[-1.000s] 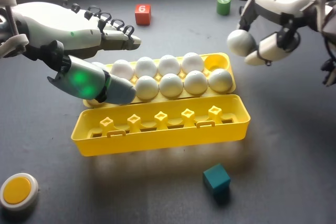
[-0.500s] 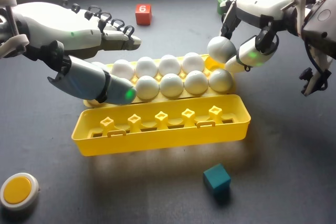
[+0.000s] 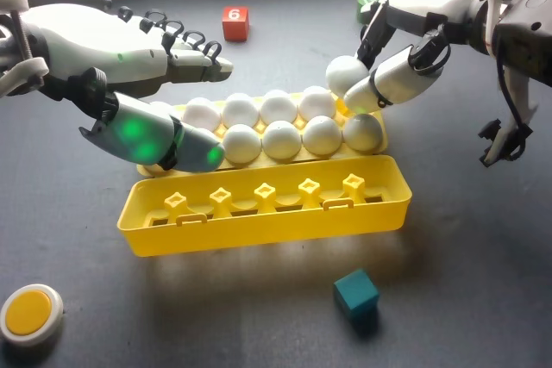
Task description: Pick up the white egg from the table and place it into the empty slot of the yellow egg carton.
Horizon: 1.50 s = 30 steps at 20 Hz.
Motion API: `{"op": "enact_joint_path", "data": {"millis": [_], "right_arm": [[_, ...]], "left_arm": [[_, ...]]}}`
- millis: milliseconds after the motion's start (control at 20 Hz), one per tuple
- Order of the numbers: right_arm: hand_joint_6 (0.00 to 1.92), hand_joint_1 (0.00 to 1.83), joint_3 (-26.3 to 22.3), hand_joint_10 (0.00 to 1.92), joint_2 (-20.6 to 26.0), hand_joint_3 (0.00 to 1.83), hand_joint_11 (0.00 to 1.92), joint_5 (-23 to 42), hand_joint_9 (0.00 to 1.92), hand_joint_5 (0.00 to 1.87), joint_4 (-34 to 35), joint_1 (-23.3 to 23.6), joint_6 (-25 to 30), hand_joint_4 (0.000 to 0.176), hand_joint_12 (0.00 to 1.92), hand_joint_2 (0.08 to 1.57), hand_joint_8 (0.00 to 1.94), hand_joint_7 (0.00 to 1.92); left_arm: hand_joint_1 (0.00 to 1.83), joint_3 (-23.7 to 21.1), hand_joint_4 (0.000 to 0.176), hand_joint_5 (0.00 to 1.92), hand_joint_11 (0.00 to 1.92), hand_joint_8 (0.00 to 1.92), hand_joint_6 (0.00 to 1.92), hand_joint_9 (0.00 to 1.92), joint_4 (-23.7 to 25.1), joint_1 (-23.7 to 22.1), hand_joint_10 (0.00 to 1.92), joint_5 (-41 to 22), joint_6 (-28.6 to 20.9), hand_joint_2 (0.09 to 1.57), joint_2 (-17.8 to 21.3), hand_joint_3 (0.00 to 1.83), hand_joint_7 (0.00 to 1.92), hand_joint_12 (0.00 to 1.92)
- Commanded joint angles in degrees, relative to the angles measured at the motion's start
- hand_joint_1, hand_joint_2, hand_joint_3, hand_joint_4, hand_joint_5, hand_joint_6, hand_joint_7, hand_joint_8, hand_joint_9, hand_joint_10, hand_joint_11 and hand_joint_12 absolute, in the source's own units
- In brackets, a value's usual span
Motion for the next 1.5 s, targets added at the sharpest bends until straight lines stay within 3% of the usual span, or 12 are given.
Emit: {"op": "enact_joint_path", "data": {"millis": [0,300,350,400,650,700,800,900,1150,1200,1300,1450], "right_arm": [[0.0,0.8,0.2,0.0,0.4,0.0,0.0,1.9,0.06,0.89,-0.2,0.7,-1.3,0.0,0.0,0.95,0.0,0.24],[0.0,0.75,0.2,0.01,0.6,0.0,0.0,1.9,0.08,0.83,0.8,0.6,-2.2,0.0,0.0,0.95,0.0,0.24],[0.0,0.73,0.2,0.01,0.6,0.0,0.0,1.9,0.09,0.83,0.8,0.6,-2.2,0.01,0.0,0.94,0.0,0.24],[0.0,0.67,0.2,0.0,0.6,0.0,0.0,1.9,0.07,0.76,0.8,0.6,-2.2,0.037,0.0,0.95,0.0,0.22],[0.0,0.49,0.2,0.0,1.2,0.0,0.01,2.0,0.04,0.56,0.8,0.8,-2.4,0.085,0.01,0.9,0.0,0.15],[0.0,0.39,0.2,0.0,1.5,0.0,0.0,1.9,0.01,0.44,0.8,0.8,-2.4,0.093,0.0,0.92,0.0,0.11],[0.0,0.25,-0.3,0.01,2.7,0.0,0.03,1.9,0.04,0.32,0.8,0.8,-2.8,0.056,0.02,0.97,0.0,0.13],[0.0,0.02,-2.4,0.01,5.4,0.01,0.0,1.8,0.07,0.2,0.7,0.8,-4.0,0.0,0.27,1.15,0.0,0.13],[0.0,0.0,-10.6,0.0,13.6,0.02,0.0,3.7,0.1,0.17,0.1,1.0,-9.9,0.0,0.24,1.36,0.0,0.13],[0.0,0.0,-13.0,0.0,15.8,0.01,0.0,5.4,0.09,0.17,-3.3,0.8,-9.7,0.0,0.25,1.37,0.0,0.13],[0.01,0.0,-17.3,0.0,19.8,0.0,0.0,9.0,0.12,0.2,-15.1,-0.8,-2.3,0.0,0.35,1.37,0.0,0.16],[0.0,0.0,-22.1,0.0,24.5,0.0,0.0,11.4,0.11,0.19,-21.5,-1.2,-0.4,0.0,0.38,1.34,0.0,0.15]], "left_arm": [[0.0,-0.1,0.0,0.06,0.02,0.01,0.01,0.03,0.7,-0.4,0.01,5.3,0.2,1.16,-0.1,0.0,0.05,0.01],[0.0,0.0,0.0,0.07,0.03,0.01,0.01,0.05,0.7,-0.4,0.01,5.3,0.1,1.16,-0.1,0.0,0.07,0.02],[0.0,0.0,0.0,0.07,0.03,0.0,0.0,0.05,0.7,-0.4,0.01,5.3,0.1,1.17,-0.1,0.0,0.06,0.02],[0.0,0.0,0.0,0.09,0.05,0.01,0.01,0.06,0.7,-0.4,0.01,5.3,0.1,1.17,-0.1,0.0,0.08,0.02],[0.0,-0.3,0.0,0.06,0.01,0.0,0.0,0.04,0.7,-0.5,0.0,5.3,0.1,1.17,0.0,0.0,0.05,0.01],[0.0,-0.3,0.0,0.09,0.03,0.01,0.01,0.06,0.7,-0.5,0.01,5.3,0.1,1.17,0.0,0.0,0.08,0.02],[0.0,-0.4,0.0,0.09,0.03,0.01,0.01,0.06,0.7,-0.5,0.01,5.3,0.1,1.18,0.0,0.01,0.08,0.02],[0.0,-0.4,0.0,0.07,0.02,0.0,0.0,0.05,0.7,-0.4,0.0,5.3,0.2,1.17,0.0,0.0,0.06,0.02],[0.0,-0.5,0.0,0.08,0.02,0.01,0.0,0.06,0.7,-0.2,0.01,5.3,0.2,1.17,0.0,0.0,0.08,0.02],[0.0,-0.4,0.0,0.07,0.01,0.0,0.0,0.04,0.7,-0.2,0.0,5.3,0.2,1.17,0.0,0.0,0.06,0.02],[0.0,-0.6,0.0,0.08,0.02,0.0,0.0,0.05,0.7,-0.2,0.01,5.3,0.2,1.17,0.0,0.0,0.07,0.03],[0.0,-0.8,0.0,0.07,0.02,0.0,0.0,0.04,0.7,-0.2,0.0,5.3,0.2,1.17,0.1,0.0,0.06,0.03]]}}
